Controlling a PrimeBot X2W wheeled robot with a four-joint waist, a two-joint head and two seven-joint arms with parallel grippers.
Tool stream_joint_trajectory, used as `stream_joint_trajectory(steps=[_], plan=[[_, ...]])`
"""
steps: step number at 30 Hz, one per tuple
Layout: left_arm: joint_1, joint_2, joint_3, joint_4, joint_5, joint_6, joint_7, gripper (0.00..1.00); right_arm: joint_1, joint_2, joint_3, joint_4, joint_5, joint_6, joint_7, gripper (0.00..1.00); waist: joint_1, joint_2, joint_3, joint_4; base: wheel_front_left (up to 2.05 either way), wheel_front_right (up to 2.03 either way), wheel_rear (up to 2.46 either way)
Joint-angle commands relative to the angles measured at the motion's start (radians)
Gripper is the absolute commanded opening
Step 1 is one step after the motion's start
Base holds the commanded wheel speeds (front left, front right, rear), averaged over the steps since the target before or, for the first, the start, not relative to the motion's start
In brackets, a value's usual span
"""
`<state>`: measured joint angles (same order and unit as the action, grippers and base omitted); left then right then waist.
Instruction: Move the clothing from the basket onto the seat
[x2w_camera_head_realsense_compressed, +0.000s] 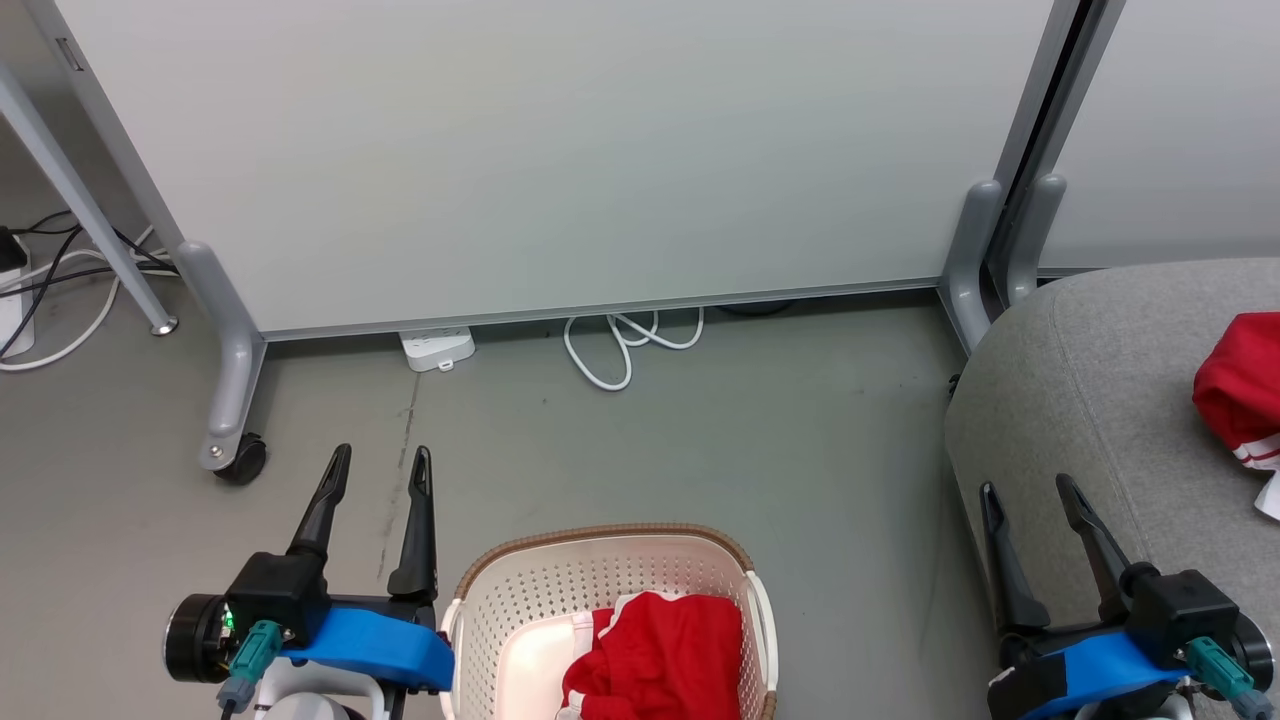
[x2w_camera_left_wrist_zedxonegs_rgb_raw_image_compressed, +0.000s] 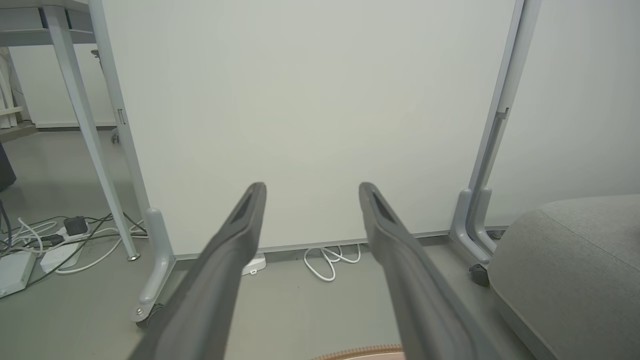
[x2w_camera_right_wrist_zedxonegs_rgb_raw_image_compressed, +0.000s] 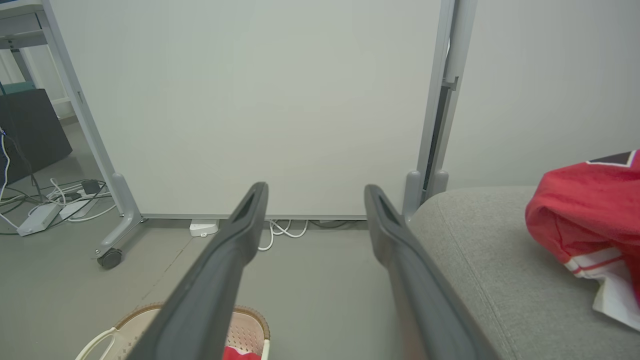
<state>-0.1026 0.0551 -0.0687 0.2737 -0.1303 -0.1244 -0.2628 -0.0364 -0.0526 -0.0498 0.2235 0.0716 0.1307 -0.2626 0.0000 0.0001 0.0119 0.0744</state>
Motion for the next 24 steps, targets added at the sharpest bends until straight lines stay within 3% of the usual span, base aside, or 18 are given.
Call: stream_joint_trajectory(steps=[1, 13, 24], plan=[[0.007, -0.002, 0.006, 0.001, 0.009, -0.009, -0.003, 1.0, 0.005, 0.003, 0.0, 0.001, 0.004, 0.0, -0.003, 1.0, 0.0, -0.0001, 0.001, 0.0, 0.0, 0.0, 0.0], [-0.052, 0.002, -0.051, 0.035, 0.004, -0.006, -0.003, 1.0, -0.036, 0.003, 0.028, -0.004, 0.006, 0.0, -0.003, 1.0, 0.0, -0.0001, 0.039, -0.03, 0.0, 0.0, 0.0], [-0.252, 0.078, -0.239, 0.187, -0.026, -0.006, -0.003, 1.0, -0.177, 0.003, 0.072, -0.049, -0.014, 0.0, -0.003, 1.0, 0.0, -0.0001, 0.218, -0.123, 0.0, 0.0, 0.0]])
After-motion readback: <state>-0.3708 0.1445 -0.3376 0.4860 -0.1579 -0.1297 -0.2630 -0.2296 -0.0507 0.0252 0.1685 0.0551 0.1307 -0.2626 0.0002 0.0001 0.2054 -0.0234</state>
